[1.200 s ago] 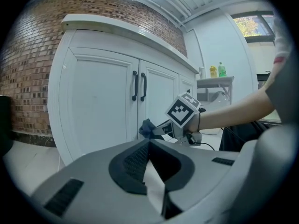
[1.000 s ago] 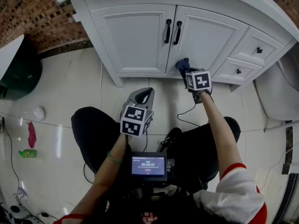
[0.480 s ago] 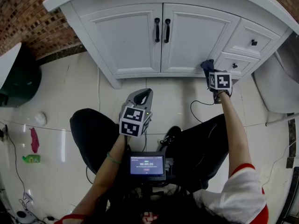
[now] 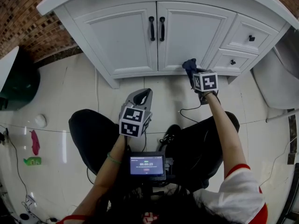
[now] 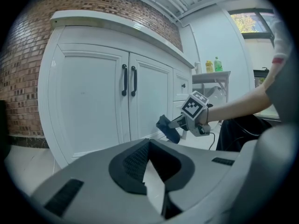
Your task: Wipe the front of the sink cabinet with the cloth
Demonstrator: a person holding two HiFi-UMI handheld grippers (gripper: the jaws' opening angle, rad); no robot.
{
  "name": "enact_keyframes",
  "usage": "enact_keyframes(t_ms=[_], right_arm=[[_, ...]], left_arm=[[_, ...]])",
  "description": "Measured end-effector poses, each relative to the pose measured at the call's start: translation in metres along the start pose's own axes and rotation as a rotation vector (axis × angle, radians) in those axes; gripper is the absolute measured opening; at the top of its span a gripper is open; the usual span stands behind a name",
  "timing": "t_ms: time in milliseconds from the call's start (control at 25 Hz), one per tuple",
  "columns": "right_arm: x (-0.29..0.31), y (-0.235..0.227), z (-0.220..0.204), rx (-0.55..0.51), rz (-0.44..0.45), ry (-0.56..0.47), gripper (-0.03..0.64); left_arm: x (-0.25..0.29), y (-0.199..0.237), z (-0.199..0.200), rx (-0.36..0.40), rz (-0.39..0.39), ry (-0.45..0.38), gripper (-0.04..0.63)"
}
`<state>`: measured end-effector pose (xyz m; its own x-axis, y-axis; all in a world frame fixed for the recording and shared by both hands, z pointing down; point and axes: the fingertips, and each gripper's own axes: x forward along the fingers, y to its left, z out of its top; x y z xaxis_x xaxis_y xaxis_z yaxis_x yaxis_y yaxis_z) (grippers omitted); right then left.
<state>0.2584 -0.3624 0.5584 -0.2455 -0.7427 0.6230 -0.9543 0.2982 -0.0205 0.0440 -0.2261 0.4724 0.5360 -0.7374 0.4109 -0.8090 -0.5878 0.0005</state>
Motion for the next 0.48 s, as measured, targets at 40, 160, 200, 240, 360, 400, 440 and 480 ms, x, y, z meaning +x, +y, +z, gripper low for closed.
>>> enact_keyframes(t_ms=[40, 160, 200, 240, 360, 400, 440, 480], right_arm=[[0.007, 0.016, 0.001, -0.013, 0.026, 0.0, 0.06], [0.027, 0.058, 0.0, -0.038, 0.079, 0.02, 0.06], [0.033, 0.071, -0.001, -0.045, 0.092, 0.029, 0.06], [0.039, 0.083, -0.002, -0.052, 0.104, 0.038, 0.06], [0.055, 0.112, -0.004, -0.078, 0.135, 0.062, 0.06], [0.06, 0.119, -0.005, -0.086, 0.141, 0.07, 0.06], [0.064, 0.125, -0.006, -0.096, 0.145, 0.079, 0.06], [0.069, 0.129, -0.008, -0.107, 0.147, 0.087, 0.06]], left_arm=[[0.0, 0.001, 0.0, -0.001, 0.001, -0.001, 0.02], [-0.003, 0.008, -0.001, -0.012, 0.009, -0.009, 0.021], [-0.004, 0.011, -0.002, -0.018, 0.013, -0.012, 0.02], [-0.006, 0.014, -0.002, -0.024, 0.016, -0.014, 0.021], [-0.009, 0.023, -0.006, -0.045, 0.024, -0.019, 0.02], [-0.009, 0.025, -0.008, -0.051, 0.024, -0.018, 0.021], [-0.009, 0.026, -0.01, -0.056, 0.023, -0.016, 0.02], [-0.009, 0.027, -0.012, -0.059, 0.021, -0.014, 0.021]])
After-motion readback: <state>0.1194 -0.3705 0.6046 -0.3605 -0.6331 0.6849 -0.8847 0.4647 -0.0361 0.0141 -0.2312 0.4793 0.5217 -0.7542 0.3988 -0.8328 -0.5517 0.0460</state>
